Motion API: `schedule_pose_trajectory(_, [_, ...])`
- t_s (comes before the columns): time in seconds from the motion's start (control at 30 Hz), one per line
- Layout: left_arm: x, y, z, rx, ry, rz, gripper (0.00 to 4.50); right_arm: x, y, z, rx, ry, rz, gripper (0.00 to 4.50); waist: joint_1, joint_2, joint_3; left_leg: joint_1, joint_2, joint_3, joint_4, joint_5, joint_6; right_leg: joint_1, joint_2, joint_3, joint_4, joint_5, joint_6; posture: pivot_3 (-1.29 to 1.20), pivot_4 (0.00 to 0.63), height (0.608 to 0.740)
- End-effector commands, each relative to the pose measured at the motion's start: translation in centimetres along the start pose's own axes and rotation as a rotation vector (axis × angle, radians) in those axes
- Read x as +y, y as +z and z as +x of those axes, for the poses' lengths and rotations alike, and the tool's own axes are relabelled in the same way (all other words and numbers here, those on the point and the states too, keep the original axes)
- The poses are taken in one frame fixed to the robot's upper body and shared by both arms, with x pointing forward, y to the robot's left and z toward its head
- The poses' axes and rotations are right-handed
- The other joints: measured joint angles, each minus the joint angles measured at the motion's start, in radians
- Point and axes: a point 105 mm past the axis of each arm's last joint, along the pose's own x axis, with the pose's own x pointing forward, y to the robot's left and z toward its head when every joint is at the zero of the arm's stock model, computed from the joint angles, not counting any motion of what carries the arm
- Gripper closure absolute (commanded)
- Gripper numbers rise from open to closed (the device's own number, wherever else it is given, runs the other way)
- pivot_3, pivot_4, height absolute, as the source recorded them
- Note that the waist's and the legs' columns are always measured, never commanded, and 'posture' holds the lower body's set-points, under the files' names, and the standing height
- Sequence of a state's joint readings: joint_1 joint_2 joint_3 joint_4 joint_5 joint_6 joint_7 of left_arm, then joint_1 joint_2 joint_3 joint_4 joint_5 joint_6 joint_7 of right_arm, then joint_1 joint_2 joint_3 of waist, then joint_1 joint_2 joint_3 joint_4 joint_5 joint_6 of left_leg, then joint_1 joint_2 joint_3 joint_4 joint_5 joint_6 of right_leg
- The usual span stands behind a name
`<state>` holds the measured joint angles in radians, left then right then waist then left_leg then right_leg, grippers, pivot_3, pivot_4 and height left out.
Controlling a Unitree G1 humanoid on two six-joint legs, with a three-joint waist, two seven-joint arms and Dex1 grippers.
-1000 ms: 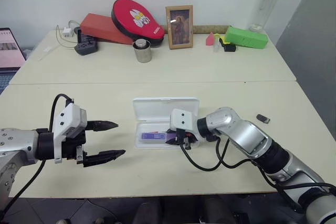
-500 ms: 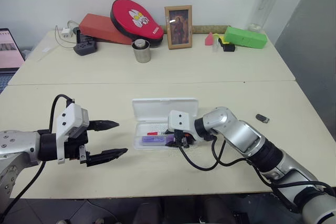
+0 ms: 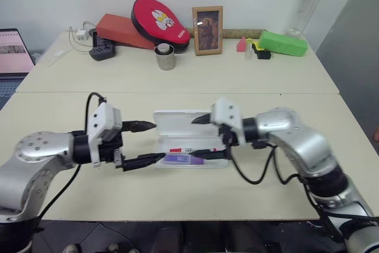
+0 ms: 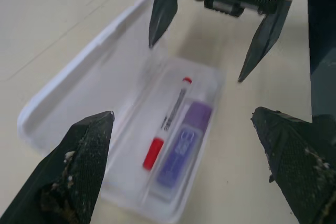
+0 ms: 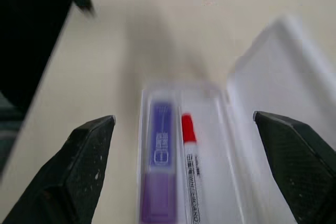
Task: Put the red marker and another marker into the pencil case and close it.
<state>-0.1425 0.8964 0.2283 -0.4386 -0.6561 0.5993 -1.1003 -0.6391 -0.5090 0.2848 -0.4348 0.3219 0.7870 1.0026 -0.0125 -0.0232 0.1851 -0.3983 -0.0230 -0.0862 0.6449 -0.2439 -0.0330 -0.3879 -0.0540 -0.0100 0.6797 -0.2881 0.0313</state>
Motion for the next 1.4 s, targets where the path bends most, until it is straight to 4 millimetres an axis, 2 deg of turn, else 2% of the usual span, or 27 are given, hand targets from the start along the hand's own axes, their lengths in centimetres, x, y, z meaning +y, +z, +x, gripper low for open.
schedule_pose_trajectory(0.03, [-0.9,1.6,3.9,-0.125,-0.083,0.015,0.00,-0.8,-2.8,-6.4,0.077,-0.189,0.133,0.04,0.006,0.000,0.000,0.000,0.000,0.000,0.000,0.000,0.000,0.000,0.000,0.000,0.000,0.000,0.000,0.00,0.150,0.740])
schedule_pose_trajectory(0.13, [-1.8,2.3,7.0,-0.201,-0.133,0.015,0.00,-1.9,-6.7,-11.4,0.240,-0.367,0.222,0.04,0.018,0.000,0.000,0.000,-0.002,0.003,0.001,0.000,0.000,0.001,-0.001,0.000,-0.001,0.000,0.001,0.00,0.150,0.740])
schedule_pose_trajectory(0.2, [-2.0,2.7,8.0,-0.230,-0.148,0.010,0.00,-2.2,-7.8,-12.8,0.294,-0.399,0.238,0.04,0.008,0.000,0.000,0.000,-0.001,0.005,0.001,0.000,0.001,0.000,-0.001,0.002,0.000,0.001,0.001,0.00,0.150,0.740])
schedule_pose_trajectory(0.27, [-2.7,3.2,10.0,-0.263,-0.183,0.026,0.00,-3.8,-9.6,-15.6,0.378,-0.479,0.265,0.04,-0.012,0.001,0.000,0.002,0.000,0.006,0.001,0.000,0.001,0.000,0.000,0.003,0.000,0.001,0.000,0.00,0.150,0.740])
schedule_pose_trajectory(0.37, [-2.9,3.7,12.1,-0.287,-0.189,0.062,0.00,-5.3,-11.4,-18.2,0.472,-0.546,0.278,0.04,-0.017,0.002,0.000,0.004,0.000,0.008,0.000,0.000,0.001,0.003,0.003,0.003,0.001,0.001,0.000,0.00,0.150,0.740])
schedule_pose_trajectory(0.47, [-3.3,4.0,13.1,-0.301,-0.204,0.078,0.00,-6.1,-12.1,-19.1,0.485,-0.558,0.295,0.04,-0.021,0.002,0.000,0.004,0.001,0.009,0.000,0.000,0.001,0.003,0.003,0.003,0.001,0.001,0.000,0.00,0.150,0.740])
schedule_pose_trajectory(0.6, [-3.3,5.3,14.7,-0.356,-0.185,0.099,0.00,-6.5,-14.8,-20.3,0.552,-0.559,0.355,0.04,-0.016,0.002,0.000,0.003,0.002,0.008,0.001,0.000,0.001,0.003,0.003,0.003,0.001,0.001,0.000,0.00,0.150,0.740])
schedule_pose_trajectory(0.8, [-3.4,5.6,15.2,-0.380,-0.169,0.093,0.00,-6.5,-17.2,-20.5,0.594,-0.524,0.428,0.04,-0.016,0.002,0.000,0.002,0.000,0.009,0.001,0.000,0.001,0.002,0.001,0.002,0.000,0.001,0.000,0.00,0.150,0.740])
schedule_pose_trajectory(0.9, [-3.6,5.8,15.2,-0.388,-0.172,0.084,0.00,-6.9,-17.8,-20.7,0.614,-0.537,0.438,0.48,-0.016,0.002,0.000,0.002,0.000,0.008,0.001,0.000,0.001,0.002,0.001,0.002,0.000,0.001,0.000,0.00,0.150,0.740])
schedule_pose_trajectory(1.03, [-3.6,5.9,15.4,-0.390,-0.166,0.091,0.00,-7.2,-17.8,-20.5,0.604,-0.530,0.436,1.34,-0.017,0.002,0.000,0.002,0.000,0.008,0.001,0.000,0.001,0.003,0.001,0.002,0.000,0.001,0.000,0.00,0.150,0.740])
schedule_pose_trajectory(1.4, [-3.9,6.1,15.6,-0.397,-0.180,0.094,0.00,-7.3,-17.4,-20.3,0.590,-0.527,0.423,4.01,-0.016,0.002,0.000,0.002,0.000,0.008,0.001,0.001,-0.001,0.003,0.001,0.002,0.000,0.001,0.000,0.00,0.150,0.740])
